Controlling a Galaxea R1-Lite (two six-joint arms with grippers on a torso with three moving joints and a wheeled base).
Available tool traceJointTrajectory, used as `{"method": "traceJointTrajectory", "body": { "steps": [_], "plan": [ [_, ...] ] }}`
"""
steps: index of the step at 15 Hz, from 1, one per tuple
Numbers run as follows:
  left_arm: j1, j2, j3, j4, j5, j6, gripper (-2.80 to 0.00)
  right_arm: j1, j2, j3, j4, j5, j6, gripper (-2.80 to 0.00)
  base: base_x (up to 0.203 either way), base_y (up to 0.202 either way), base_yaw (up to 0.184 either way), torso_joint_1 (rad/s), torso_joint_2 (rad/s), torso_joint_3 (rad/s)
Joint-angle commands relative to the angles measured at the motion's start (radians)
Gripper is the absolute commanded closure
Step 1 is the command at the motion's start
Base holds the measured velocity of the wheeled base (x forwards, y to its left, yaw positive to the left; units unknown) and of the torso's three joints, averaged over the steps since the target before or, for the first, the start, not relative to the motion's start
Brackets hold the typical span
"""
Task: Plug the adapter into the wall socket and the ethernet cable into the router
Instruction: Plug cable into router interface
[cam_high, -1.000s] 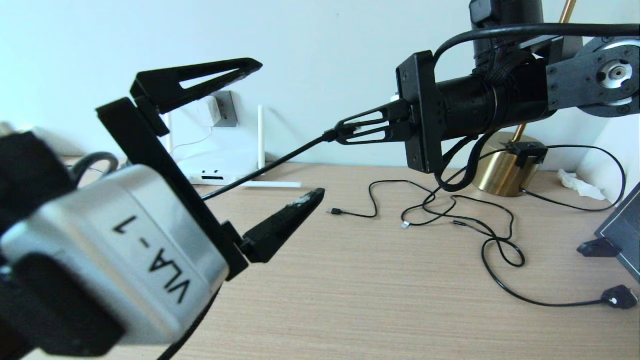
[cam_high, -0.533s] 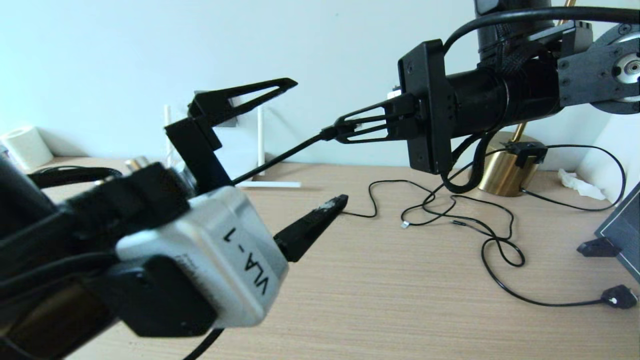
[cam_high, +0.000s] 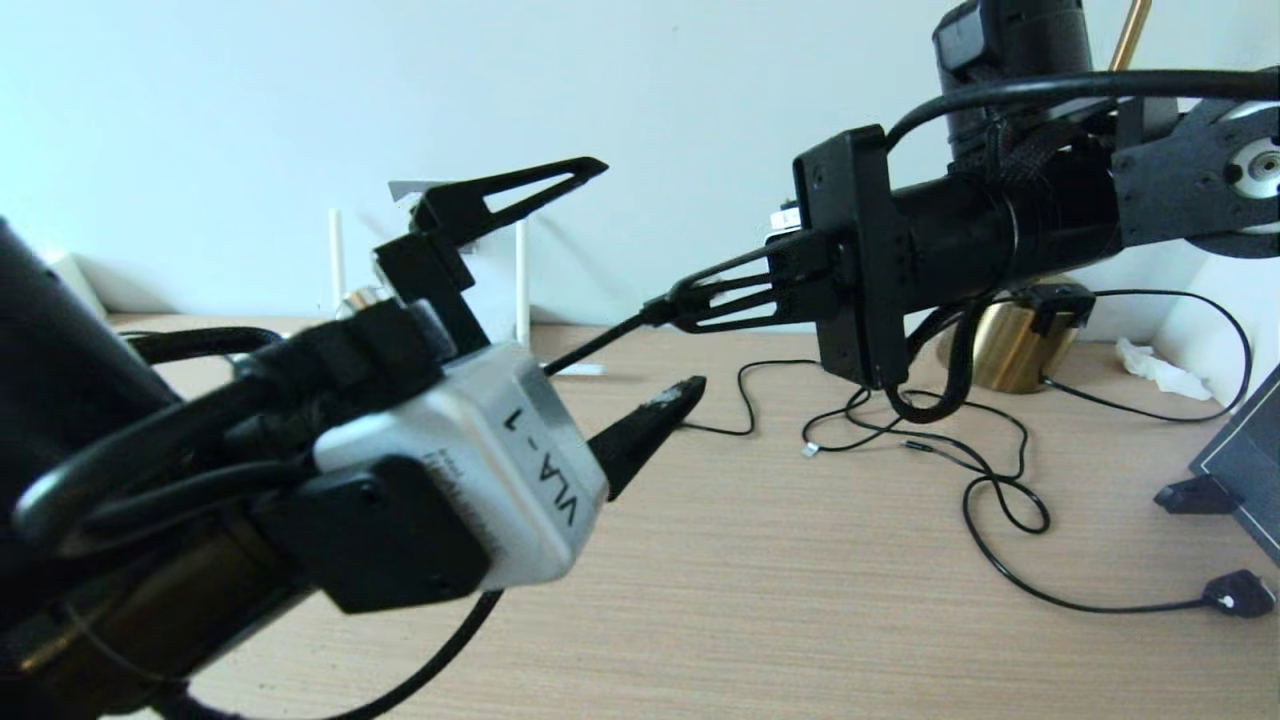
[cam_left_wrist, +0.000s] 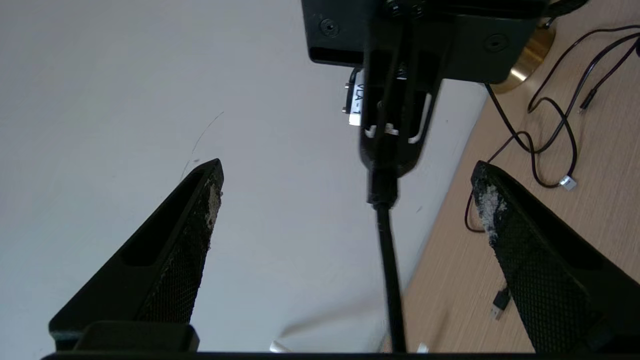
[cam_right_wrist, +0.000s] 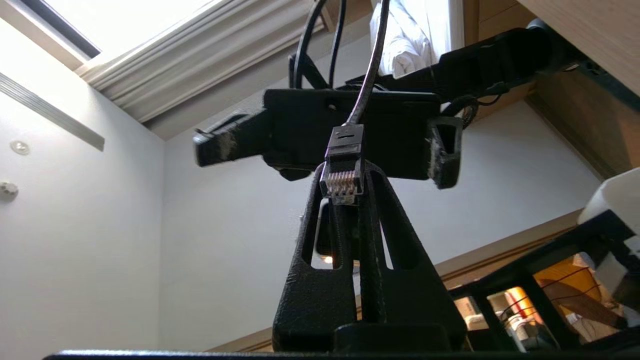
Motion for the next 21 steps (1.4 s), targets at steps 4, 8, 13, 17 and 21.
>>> {"method": "traceJointTrajectory", "body": {
  "steps": [4, 8, 13, 17, 21],
  "plan": [
    [-0.002, 0.077, -0.047, -0.017, -0.002, 0.001, -2.80, -0.048, -0.060, 0.083, 0.002, 0.009, -0.035, 0.00, 0.000, 0.000, 0.000, 0.000, 0.00, 0.000],
    [-0.006, 0.069, -0.017, -0.018, -0.018, 0.000, -2.80, -0.072, -0.071, 0.082, 0.001, 0.058, -0.053, 0.00, 0.000, 0.000, 0.000, 0.000, 0.00, 0.000],
    [-0.031, 0.036, 0.025, -0.017, -0.068, -0.011, -2.80, -0.069, -0.063, 0.077, 0.001, 0.096, -0.086, 0.00, 0.000, 0.000, 0.000, 0.000, 0.00, 0.000],
    [-0.031, 0.026, 0.028, -0.020, -0.074, -0.015, -2.80, -0.061, -0.066, 0.085, 0.001, 0.097, -0.086, 0.00, 0.000, 0.000, 0.000, 0.000, 0.00, 0.000],
    [-0.031, 0.021, 0.031, -0.020, -0.111, -0.035, -2.80, -0.056, -0.069, 0.098, 0.001, 0.097, -0.089, 0.00, 0.000, 0.000, 0.000, 0.000, 0.00, 0.000]
  ]
}}
